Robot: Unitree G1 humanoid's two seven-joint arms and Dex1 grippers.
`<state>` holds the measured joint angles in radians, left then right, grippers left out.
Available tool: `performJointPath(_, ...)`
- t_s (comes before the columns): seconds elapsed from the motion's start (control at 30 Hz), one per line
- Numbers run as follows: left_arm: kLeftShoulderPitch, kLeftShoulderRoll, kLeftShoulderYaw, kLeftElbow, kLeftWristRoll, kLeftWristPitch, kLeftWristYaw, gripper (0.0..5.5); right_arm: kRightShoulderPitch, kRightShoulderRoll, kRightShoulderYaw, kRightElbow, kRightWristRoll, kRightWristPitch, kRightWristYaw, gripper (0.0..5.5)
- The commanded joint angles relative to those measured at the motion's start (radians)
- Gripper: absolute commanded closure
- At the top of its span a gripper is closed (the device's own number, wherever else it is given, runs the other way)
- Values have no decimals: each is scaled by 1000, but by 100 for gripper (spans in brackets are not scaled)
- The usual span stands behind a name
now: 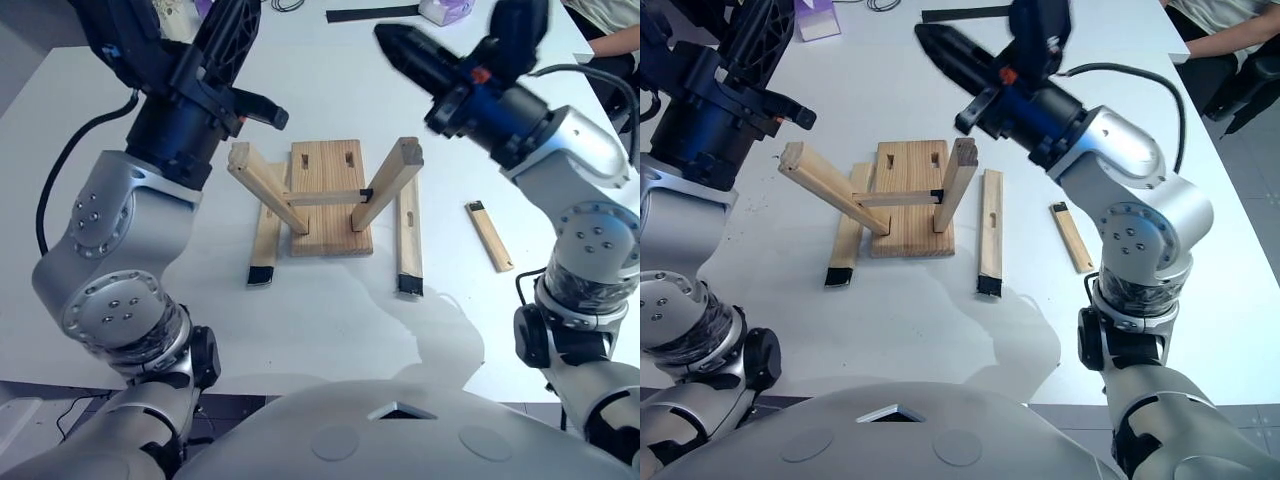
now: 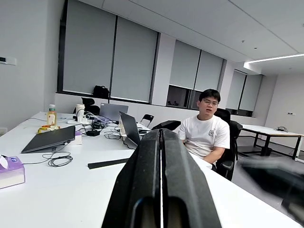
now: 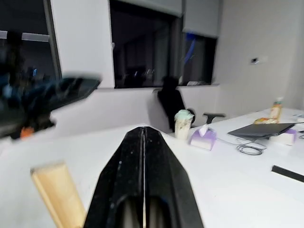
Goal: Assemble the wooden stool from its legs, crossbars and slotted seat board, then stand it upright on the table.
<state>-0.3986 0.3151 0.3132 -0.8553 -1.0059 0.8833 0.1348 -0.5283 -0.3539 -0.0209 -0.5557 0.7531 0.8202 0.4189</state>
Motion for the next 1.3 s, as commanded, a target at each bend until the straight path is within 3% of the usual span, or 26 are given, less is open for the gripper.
performJointPath(0.03, -80, 45, 36, 14, -133, -34, 42, 550, -65, 63, -37, -8, 106, 7, -36, 548)
performJointPath(0.17, -79, 84, 35, 7, -230, -57, 110, 550, -128, 90, -72, 2, 198, 31, -93, 548)
performJointPath(0.37, 304, 77, -104, 15, -105, -38, 79, 550, 76, -55, 131, 40, -14, -34, 37, 548)
performJointPath(0.43, 340, 96, -178, 54, -17, -36, 57, 550, 106, -56, 155, 54, -52, -64, 57, 548)
performJointPath(0.53, 298, 89, -198, 66, 18, -88, 19, 550, 78, -27, 143, 75, -58, -107, 61, 548)
performJointPath(0.67, 173, 76, -96, 32, -14, -216, 2, 550, -52, 68, -38, 88, 178, -83, -44, 548)
performJointPath(0.8, 43, 91, 148, 116, -241, -373, 50, 550, -232, 54, -254, 245, 361, -115, -164, 548)
performJointPath(0.87, 73, 121, 247, 201, -328, -397, 11, 550, -216, -24, -249, 338, 262, -140, -97, 548)
performJointPath(0.93, 182, 161, 287, 315, -322, -368, -119, 550, -136, -114, -154, 437, 81, -223, 30, 548)
performJointPath(1.0, 379, 244, 184, 419, -130, -342, -332, 550, -47, -198, 36, 599, -204, -425, 144, 548)
performJointPath(1.03, 509, 309, 65, 441, 8, -371, -479, 550, -16, -213, 131, 705, -332, -528, 188, 548)
performJointPath(1.1, 687, 396, -109, 419, 171, -412, -670, 550, 18, -196, 232, 814, -438, -634, 276, 548)
performJointPath(1.17, 753, 407, -182, 354, 199, -411, -747, 550, 27, -149, 273, 828, -422, -647, 390, 548)
performJointPath(1.3, 710, 337, -257, 362, 259, -430, -757, 550, -14, -100, 312, 910, -417, -672, 580, 548)
